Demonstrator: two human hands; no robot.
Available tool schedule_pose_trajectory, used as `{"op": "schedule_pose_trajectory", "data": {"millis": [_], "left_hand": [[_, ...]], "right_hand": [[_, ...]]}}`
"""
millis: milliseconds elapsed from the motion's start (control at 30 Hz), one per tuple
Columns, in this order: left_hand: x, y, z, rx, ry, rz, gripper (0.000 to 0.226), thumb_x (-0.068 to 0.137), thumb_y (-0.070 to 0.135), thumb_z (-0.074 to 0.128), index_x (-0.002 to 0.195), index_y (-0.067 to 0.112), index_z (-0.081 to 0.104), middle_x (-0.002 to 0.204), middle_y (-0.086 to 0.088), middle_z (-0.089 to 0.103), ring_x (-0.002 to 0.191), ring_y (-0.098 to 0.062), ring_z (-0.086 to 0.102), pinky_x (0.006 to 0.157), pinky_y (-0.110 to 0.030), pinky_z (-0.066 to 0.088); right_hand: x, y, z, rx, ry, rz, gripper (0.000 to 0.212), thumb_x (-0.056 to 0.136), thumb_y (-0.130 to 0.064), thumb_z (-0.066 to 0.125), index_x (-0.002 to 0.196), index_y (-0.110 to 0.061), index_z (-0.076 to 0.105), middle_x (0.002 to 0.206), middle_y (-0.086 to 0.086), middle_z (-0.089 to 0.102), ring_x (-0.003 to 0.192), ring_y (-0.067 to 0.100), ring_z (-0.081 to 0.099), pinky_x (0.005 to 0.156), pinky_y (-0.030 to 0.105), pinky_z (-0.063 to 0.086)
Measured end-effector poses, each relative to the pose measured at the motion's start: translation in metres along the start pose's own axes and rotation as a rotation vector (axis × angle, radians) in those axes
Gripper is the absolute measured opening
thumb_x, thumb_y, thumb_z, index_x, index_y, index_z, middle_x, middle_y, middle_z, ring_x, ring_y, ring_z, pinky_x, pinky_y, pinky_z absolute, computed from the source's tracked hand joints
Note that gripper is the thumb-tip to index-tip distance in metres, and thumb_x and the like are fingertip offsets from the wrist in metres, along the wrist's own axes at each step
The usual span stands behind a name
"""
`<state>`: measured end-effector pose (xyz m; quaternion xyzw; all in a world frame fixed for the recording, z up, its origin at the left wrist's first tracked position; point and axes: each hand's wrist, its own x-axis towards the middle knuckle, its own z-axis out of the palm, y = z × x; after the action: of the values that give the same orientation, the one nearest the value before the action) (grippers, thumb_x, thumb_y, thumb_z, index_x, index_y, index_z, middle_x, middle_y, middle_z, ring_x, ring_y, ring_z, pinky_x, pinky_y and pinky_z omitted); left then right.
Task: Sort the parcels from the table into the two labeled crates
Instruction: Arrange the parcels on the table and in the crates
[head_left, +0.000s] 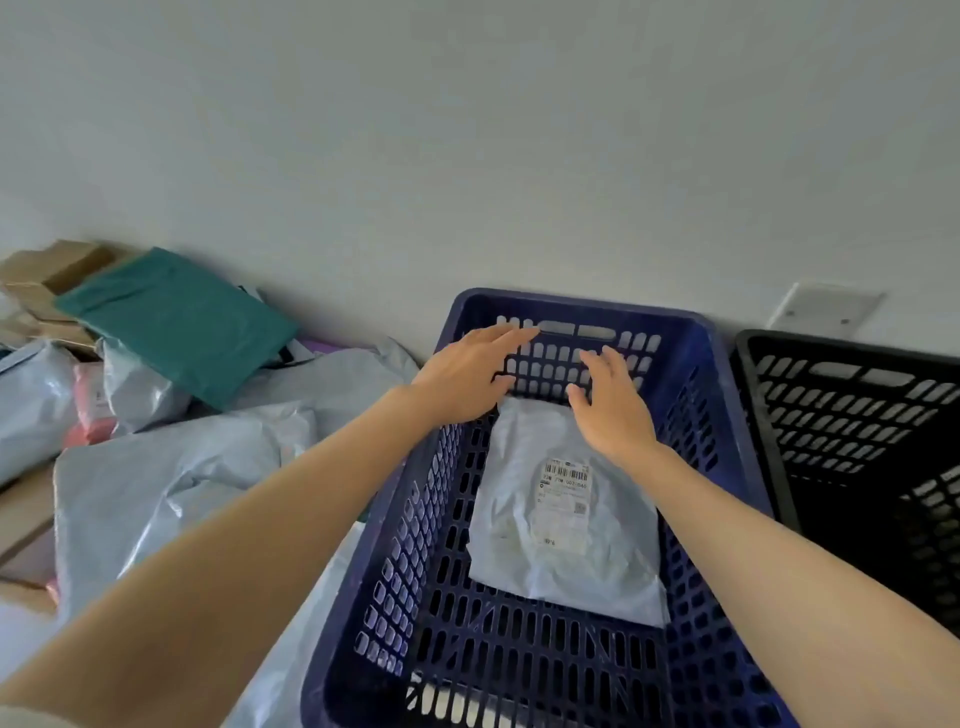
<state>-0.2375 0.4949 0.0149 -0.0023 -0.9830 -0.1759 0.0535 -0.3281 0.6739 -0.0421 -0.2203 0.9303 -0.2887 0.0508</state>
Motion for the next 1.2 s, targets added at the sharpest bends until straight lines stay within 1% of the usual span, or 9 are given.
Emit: {"op": "schedule_pose_trajectory", "data": {"millis": [133,233,400,500,600,700,867,1033,1200], "left_hand": [[-0.020,-0.023,-0.032,0.001,0.035,-0.021,0.063,0.098,0.021,0.048,0.153,0.034,0.018,0.159,0.003,0.022,0.143,-0.020,0.025,0.106,-0.040,0.035],[-0.040,-0.048,-0.051,0.043,0.041,-0.032,0.063,0.098,0.022,0.048,0.152,0.035,0.018,0.159,0.002,0.023,0.142,-0.022,0.026,0.107,-0.042,0.034],[-0.080,-0.098,-0.083,0.073,0.050,-0.055,0.063,0.099,0.022,0.049,0.152,0.037,0.018,0.159,0.001,0.023,0.143,-0.023,0.026,0.109,-0.046,0.035],[-0.106,-0.127,-0.098,0.078,0.060,-0.048,0.063,0.098,0.020,0.051,0.151,0.033,0.021,0.157,-0.001,0.026,0.141,-0.024,0.030,0.109,-0.044,0.036],[-0.136,-0.159,-0.109,0.070,0.075,-0.052,0.062,0.097,0.020,0.052,0.151,0.031,0.025,0.156,0.001,0.030,0.134,-0.023,0.040,0.105,-0.038,0.039],[-0.166,-0.187,-0.115,0.066,0.091,-0.058,0.060,0.097,0.018,0.050,0.150,0.029,0.026,0.154,0.001,0.033,0.135,-0.023,0.038,0.105,-0.037,0.039],[-0.217,-0.220,-0.115,0.074,0.070,-0.078,0.062,0.096,0.018,0.052,0.150,0.032,0.025,0.154,0.003,0.033,0.137,-0.022,0.036,0.102,-0.037,0.040],[-0.261,-0.245,-0.105,0.093,0.035,-0.087,0.063,0.097,0.021,0.053,0.151,0.033,0.023,0.154,0.001,0.034,0.130,-0.025,0.045,0.099,-0.042,0.045],[-0.296,-0.262,-0.080,0.033,-0.003,-0.087,0.062,0.096,0.022,0.055,0.151,0.030,0.026,0.153,-0.001,0.035,0.132,-0.026,0.043,0.103,-0.041,0.041]], "right_hand": [[-0.005,-0.041,-0.009,0.005,0.016,-0.049,0.052,0.102,-0.031,0.042,0.151,-0.022,0.027,0.162,0.001,0.008,0.122,0.023,0.053,0.098,0.043,0.044],[-0.013,-0.074,-0.005,0.015,0.027,-0.076,0.052,0.103,-0.031,0.041,0.151,-0.021,0.026,0.162,0.002,0.007,0.128,0.023,0.049,0.102,0.044,0.038],[-0.030,-0.128,0.014,0.027,0.056,-0.137,0.053,0.103,-0.030,0.041,0.152,-0.017,0.026,0.161,0.004,0.011,0.128,0.025,0.048,0.101,0.039,0.038],[-0.039,-0.158,0.030,0.011,0.086,-0.156,0.054,0.103,-0.029,0.042,0.152,-0.016,0.026,0.160,0.005,0.014,0.139,0.025,0.035,0.105,0.043,0.039],[-0.051,-0.191,0.050,0.004,0.112,-0.178,0.053,0.103,-0.028,0.043,0.151,-0.014,0.027,0.158,0.005,0.018,0.139,0.024,0.033,0.104,0.042,0.038],[-0.067,-0.219,0.072,-0.020,0.108,-0.195,0.052,0.102,-0.028,0.044,0.150,-0.013,0.028,0.157,0.004,0.020,0.139,0.023,0.034,0.104,0.043,0.040],[-0.096,-0.255,0.105,-0.057,0.089,-0.200,0.050,0.102,-0.027,0.044,0.148,-0.011,0.032,0.154,0.007,0.025,0.136,0.025,0.037,0.106,0.044,0.038],[-0.132,-0.276,0.136,-0.068,0.064,-0.181,0.049,0.101,-0.024,0.045,0.147,-0.013,0.032,0.149,0.007,0.032,0.126,0.026,0.047,0.096,0.042,0.043],[-0.168,-0.275,0.171,-0.062,-0.007,-0.146,0.050,0.101,-0.022,0.045,0.148,-0.012,0.032,0.152,0.004,0.029,0.134,0.022,0.039,0.104,0.043,0.040]]}}
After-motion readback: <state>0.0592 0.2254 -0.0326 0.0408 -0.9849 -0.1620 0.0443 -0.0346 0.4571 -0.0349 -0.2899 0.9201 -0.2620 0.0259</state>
